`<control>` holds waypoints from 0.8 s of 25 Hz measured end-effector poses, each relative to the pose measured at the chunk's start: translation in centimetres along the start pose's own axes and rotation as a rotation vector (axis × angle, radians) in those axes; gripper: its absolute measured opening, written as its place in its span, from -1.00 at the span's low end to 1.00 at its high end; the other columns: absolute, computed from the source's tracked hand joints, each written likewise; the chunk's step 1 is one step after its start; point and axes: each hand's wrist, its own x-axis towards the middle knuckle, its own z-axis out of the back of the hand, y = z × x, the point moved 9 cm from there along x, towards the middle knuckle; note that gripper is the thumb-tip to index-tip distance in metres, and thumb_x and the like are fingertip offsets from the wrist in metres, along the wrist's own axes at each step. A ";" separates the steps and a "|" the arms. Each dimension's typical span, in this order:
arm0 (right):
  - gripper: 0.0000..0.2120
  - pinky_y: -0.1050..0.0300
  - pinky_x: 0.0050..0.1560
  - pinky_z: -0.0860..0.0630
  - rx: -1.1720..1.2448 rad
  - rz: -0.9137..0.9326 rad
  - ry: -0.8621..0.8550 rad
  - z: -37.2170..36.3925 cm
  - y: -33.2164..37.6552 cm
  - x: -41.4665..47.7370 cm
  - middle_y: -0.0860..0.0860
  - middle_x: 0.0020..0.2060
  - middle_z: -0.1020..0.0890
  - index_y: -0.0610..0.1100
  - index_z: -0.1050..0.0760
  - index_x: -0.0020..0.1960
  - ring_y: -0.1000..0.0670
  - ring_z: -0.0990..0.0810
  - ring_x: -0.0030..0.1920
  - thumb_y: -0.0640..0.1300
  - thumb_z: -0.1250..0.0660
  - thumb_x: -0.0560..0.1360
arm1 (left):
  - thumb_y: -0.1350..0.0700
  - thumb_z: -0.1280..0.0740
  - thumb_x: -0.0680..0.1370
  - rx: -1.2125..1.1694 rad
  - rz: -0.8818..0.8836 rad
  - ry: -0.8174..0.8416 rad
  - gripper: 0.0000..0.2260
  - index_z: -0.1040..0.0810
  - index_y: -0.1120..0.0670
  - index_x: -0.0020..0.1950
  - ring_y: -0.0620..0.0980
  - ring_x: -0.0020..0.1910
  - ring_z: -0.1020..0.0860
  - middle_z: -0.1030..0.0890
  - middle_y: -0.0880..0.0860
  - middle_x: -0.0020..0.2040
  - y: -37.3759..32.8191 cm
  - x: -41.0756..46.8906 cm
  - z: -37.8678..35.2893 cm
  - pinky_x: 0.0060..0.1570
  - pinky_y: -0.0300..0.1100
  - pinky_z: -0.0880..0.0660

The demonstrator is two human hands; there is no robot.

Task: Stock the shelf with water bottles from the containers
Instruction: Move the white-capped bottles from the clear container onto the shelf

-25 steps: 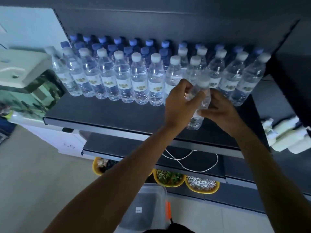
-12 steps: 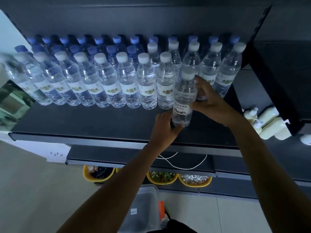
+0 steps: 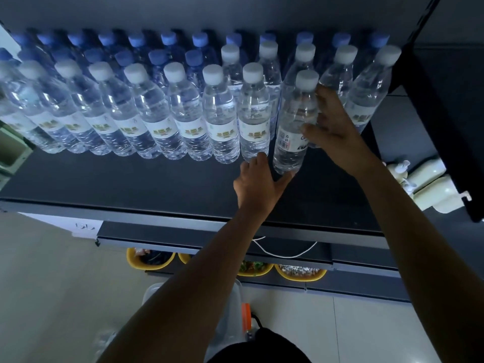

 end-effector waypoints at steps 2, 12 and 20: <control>-0.37 -0.01 0.33 -0.54 0.004 -0.014 -0.006 -0.1 -0.7 0.2 -0.16 0.50 -0.38 -0.24 -0.10 0.60 -0.10 -0.45 0.45 -0.40 -0.27 0.61 | -0.42 -0.31 0.47 0.012 0.001 -0.017 -0.41 -0.48 0.07 0.15 0.06 0.11 -0.52 -0.59 0.02 0.04 0.2 0.1 -0.2 -0.20 -0.04 -0.40; -0.39 0.03 0.11 -0.60 -0.426 0.053 -0.182 1.3 1.6 1.6 -0.10 0.28 -0.47 -0.13 -0.39 0.43 -0.01 -0.51 0.20 0.00 -0.50 0.46 | -0.33 -0.29 0.53 0.018 -0.012 -0.005 -0.56 -0.46 0.00 0.17 0.03 0.13 -0.50 -0.59 -0.04 0.04 0.2 0.0 -0.2 -0.17 -0.08 -0.36; -0.29 -0.03 0.27 -0.56 -0.381 0.114 -0.405 -0.1 -0.1 -0.6 -0.14 0.35 -0.31 -0.06 -0.33 0.51 -0.08 -0.41 0.36 -0.10 -0.53 0.43 | -0.19 -0.27 0.60 0.032 -0.089 -0.032 -0.59 -0.41 -0.02 0.36 0.09 0.17 -0.54 -0.62 0.00 0.09 -0.2 -0.2 -0.1 -0.18 -0.06 -0.36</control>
